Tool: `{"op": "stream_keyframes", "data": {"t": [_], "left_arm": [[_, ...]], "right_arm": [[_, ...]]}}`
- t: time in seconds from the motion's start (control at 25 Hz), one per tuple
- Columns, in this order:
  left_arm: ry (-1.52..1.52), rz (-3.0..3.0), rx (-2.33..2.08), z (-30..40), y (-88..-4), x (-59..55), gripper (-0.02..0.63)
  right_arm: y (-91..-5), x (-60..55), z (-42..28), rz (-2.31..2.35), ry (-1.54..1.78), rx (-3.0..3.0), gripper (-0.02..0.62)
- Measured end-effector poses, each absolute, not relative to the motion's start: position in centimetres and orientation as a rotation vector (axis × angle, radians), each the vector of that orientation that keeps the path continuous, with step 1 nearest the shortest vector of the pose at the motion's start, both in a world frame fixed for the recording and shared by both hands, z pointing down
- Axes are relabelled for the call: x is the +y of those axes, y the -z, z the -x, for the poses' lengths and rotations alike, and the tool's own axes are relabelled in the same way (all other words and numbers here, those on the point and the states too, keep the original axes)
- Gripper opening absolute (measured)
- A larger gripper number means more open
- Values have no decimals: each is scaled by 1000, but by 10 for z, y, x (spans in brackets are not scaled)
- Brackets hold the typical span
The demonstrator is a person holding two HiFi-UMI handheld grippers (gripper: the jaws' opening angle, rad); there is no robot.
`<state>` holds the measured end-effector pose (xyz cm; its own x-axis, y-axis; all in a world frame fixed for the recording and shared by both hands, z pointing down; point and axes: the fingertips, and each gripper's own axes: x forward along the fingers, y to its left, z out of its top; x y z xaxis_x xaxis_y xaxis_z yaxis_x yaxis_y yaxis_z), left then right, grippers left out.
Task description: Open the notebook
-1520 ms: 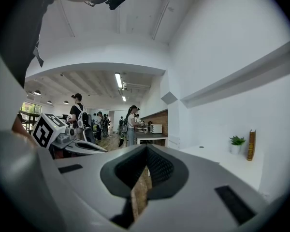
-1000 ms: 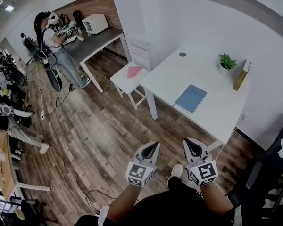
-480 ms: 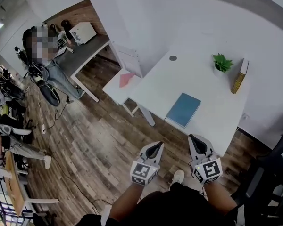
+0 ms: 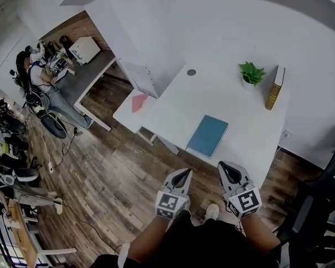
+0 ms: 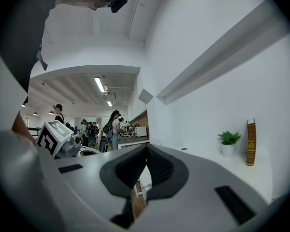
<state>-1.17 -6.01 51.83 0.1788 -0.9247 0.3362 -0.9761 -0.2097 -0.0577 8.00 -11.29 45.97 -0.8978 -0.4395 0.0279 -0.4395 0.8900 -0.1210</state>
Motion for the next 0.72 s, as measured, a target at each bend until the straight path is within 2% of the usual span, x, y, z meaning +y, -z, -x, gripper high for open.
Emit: {"op": "stream_keyframes", "data": {"t": [0.36,0.64,0.72], "left_arm": [[-727,-2406,-1689,16,-562,-100,5],[-1059,-2581,-1486,17,-595,-133,7],[-1176,-2645,-1385,15,-607,-139,61]], "right_arm": [[-468,-147,-77,859,246,3022,2],[-466,-177,-63,980,247,2997,2],[-464,-183,-61,1011,241,2994,2]]}}
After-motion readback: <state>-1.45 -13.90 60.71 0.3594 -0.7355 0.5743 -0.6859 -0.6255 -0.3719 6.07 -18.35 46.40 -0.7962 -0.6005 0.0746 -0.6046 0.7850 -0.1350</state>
